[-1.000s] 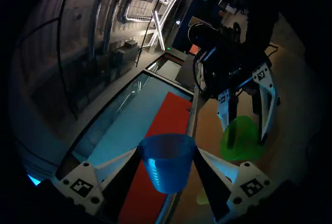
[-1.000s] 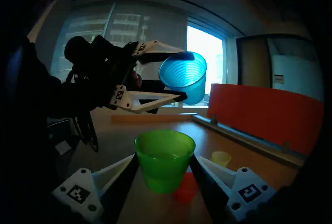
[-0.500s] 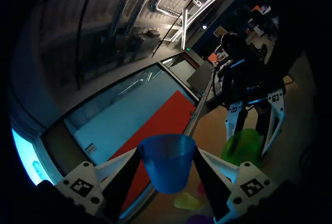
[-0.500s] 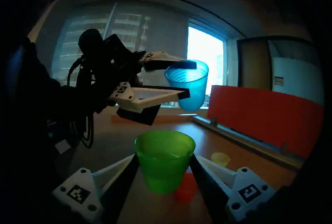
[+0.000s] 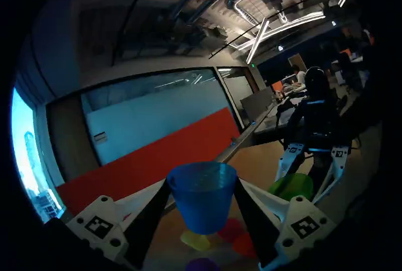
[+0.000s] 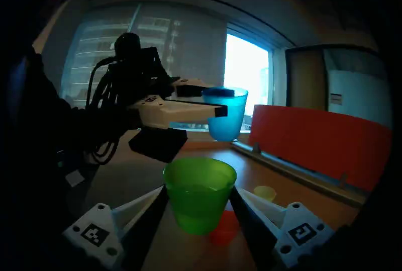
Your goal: Pour water
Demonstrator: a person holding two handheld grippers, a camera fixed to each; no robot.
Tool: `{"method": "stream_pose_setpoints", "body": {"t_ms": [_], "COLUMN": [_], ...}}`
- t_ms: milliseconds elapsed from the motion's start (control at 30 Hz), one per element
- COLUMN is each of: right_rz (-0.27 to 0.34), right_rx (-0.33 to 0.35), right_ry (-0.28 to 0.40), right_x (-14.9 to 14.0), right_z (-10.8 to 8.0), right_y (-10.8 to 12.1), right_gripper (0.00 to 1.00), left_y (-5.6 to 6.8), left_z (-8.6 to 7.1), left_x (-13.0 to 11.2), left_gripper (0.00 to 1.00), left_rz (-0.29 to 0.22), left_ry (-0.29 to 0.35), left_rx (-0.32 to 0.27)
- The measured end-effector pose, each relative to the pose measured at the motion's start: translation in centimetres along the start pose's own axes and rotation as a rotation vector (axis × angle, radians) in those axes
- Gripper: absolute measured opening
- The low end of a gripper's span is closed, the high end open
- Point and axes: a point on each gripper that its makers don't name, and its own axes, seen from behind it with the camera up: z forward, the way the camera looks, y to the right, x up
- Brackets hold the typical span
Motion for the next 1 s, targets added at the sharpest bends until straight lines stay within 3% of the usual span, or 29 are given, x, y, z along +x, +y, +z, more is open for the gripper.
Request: {"method": "stream_pose_setpoints", "body": {"t_ms": [700, 1000], "right_rz": [0.017, 0.027], "right_rx": [-0.021, -0.031], "right_ry": [0.007, 0.009], "right_x": [-0.3, -0.2], "right_z": [-0.3, -0.4], "right_y": [0.7, 1.0], "right_gripper": [0.87, 0.87], "left_y": [0.1, 0.2], "left_z": [-0.1, -0.3], "left_x": [-2.9, -3.4], "left_gripper": [0.87, 0.87], "left_rz": [-0.281, -0.312], "left_ry": [-0.065, -0.074], "left_rx": [0.008, 0.017]}}
